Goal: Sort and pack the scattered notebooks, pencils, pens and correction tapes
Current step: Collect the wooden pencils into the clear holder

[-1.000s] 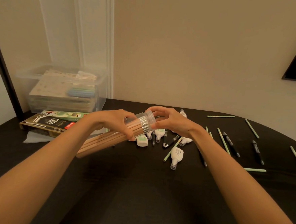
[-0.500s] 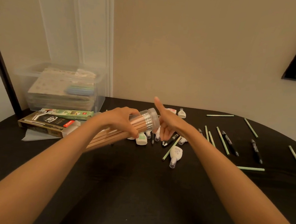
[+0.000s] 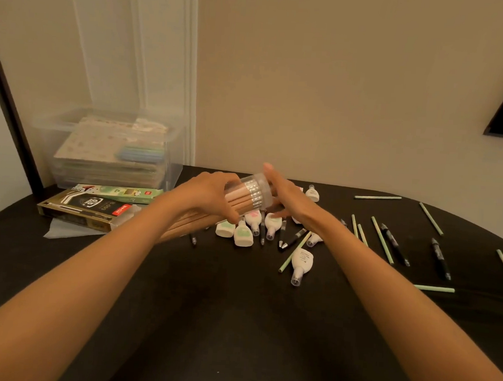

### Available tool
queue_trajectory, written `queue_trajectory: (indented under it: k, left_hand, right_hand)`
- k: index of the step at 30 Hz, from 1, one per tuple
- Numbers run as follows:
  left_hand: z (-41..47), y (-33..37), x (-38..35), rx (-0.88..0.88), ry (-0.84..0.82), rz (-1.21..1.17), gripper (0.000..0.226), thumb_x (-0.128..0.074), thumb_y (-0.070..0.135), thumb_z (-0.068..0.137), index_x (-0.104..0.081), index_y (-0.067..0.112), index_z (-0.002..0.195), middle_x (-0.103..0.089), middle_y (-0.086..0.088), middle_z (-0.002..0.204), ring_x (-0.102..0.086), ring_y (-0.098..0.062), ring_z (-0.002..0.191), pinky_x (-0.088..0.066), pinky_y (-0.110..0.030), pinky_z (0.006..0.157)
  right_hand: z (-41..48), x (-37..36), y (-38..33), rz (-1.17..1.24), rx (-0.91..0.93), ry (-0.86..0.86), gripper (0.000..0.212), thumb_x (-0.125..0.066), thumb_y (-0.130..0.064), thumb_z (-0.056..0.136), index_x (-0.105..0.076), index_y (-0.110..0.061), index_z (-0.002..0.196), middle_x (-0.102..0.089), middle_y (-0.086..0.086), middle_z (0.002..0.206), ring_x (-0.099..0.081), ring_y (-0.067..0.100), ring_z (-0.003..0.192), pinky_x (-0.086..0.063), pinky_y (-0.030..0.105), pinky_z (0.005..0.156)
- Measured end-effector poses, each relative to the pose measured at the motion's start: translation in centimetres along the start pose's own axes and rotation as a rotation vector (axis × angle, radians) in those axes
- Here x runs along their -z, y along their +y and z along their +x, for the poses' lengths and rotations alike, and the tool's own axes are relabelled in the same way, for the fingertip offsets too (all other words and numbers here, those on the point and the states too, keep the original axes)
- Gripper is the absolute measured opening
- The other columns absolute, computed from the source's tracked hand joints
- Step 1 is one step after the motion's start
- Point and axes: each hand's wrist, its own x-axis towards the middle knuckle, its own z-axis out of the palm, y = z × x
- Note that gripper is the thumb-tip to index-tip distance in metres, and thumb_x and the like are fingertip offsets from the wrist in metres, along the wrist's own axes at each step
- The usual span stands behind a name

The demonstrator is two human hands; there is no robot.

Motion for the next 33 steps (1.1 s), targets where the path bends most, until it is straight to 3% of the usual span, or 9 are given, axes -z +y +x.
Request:
queue_trajectory:
  k: [2,6,8,12,15,20,25,30,33]
  left_hand:
    - [0.4,-0.1,0.5,0.037,0.022,-0.028,0.07,-0.076,0.037,0.067,-0.042,0.026,0.128,-0.05,0.005,0.112,-0.048,-0.014,0.093,-0.04,-0.029,0.076]
    - [2.6,0.2,1.1,0.029,0.112,0.047,0.076,-0.077,0.033,0.066,-0.041,0.026,0.133,-0.055,0.002,0.124,-0.052,-0.017,0.097,-0.04,-0.029,0.077]
    - [4.0,0.0,1.7,0.046,0.172,0.123,0.073,-0.076,0.032,0.067,-0.042,0.027,0.131,-0.057,0.001,0.121,-0.05,-0.016,0.092,-0.039,-0.03,0.073]
    - [6.5,-0.7,3.1,0.077,0.193,0.199,0.066,-0.075,0.032,0.068,-0.043,0.024,0.125,-0.059,-0.003,0.113,-0.05,-0.02,0.089,-0.037,-0.03,0.073]
    - [8.0,-1.4,4.3,0.069,0.245,0.265,0.064,-0.075,0.031,0.069,-0.043,0.025,0.124,-0.058,-0.005,0.114,-0.055,-0.025,0.099,-0.037,-0.033,0.079]
    - [10.2,-4.1,10.0,0.111,0.212,0.338,0.062,-0.073,0.023,0.072,-0.041,0.027,0.125,-0.052,-0.007,0.117,-0.048,-0.028,0.109,-0.032,-0.039,0.092]
    - [12.0,-7.4,16.4,0.158,0.138,0.335,0.067,-0.069,0.026,0.077,-0.033,0.029,0.134,-0.047,-0.005,0.125,-0.041,-0.027,0.117,-0.028,-0.04,0.098]
    - [13.6,-13.3,20.5,0.34,0.115,0.377,0.065,-0.064,0.019,0.081,-0.029,0.021,0.136,-0.041,-0.007,0.132,-0.035,-0.027,0.124,-0.022,-0.045,0.105]
    - [14.3,-17.9,20.9,0.379,0.106,0.341,0.057,-0.059,0.011,0.083,-0.033,0.021,0.132,-0.04,-0.006,0.131,-0.035,-0.027,0.124,-0.022,-0.042,0.105]
  right_hand:
    - [0.2,-0.3,0.1,0.096,0.127,0.018,0.048,-0.022,-0.046,0.099,-0.04,-0.016,0.131,-0.051,0.009,0.123,-0.054,0.023,0.109,-0.051,0.041,0.087]
    - [3.3,-1.4,-0.1,0.097,0.146,0.195,0.025,-0.023,-0.03,0.101,-0.042,-0.018,0.09,-0.047,0.003,0.087,-0.051,0.018,0.074,-0.047,0.024,0.048]
    - [5.8,-1.3,-0.5,0.145,0.051,0.228,0.025,-0.023,-0.028,0.098,-0.042,-0.019,0.084,-0.049,0.004,0.083,-0.047,0.017,0.069,-0.039,0.024,0.044]
    - [9.6,-0.7,-1.1,0.234,-0.12,0.185,0.03,-0.023,-0.033,0.096,-0.048,-0.018,0.088,-0.053,0.003,0.077,-0.048,0.016,0.064,-0.04,0.025,0.05]
    - [11.8,0.0,-2.1,0.31,-0.159,0.166,0.038,-0.023,-0.037,0.098,-0.051,-0.011,0.102,-0.057,0.004,0.077,-0.053,0.013,0.066,-0.044,0.019,0.042]
    - [16.0,0.9,-6.3,0.544,-0.225,-0.073,0.045,-0.036,-0.044,0.098,-0.054,-0.007,0.114,-0.062,0.009,0.082,-0.055,0.007,0.049,-0.055,0.025,0.052]
    - [20.5,1.7,-12.4,0.723,-0.34,-0.128,0.044,-0.051,-0.039,0.093,-0.051,-0.007,0.123,-0.063,0.015,0.106,-0.066,0.019,0.075,-0.055,0.027,0.055]
    - [25.5,0.5,-16.4,0.783,-0.504,-0.132,0.027,-0.053,-0.038,0.092,-0.06,-0.012,0.095,-0.062,0.011,0.089,-0.063,0.02,0.074,-0.057,0.031,0.06]
    - [28.6,-1.7,-16.8,0.829,-0.582,-0.133,0.036,-0.056,-0.035,0.091,-0.055,-0.005,0.112,-0.059,0.015,0.101,-0.06,0.023,0.077,-0.055,0.033,0.06]
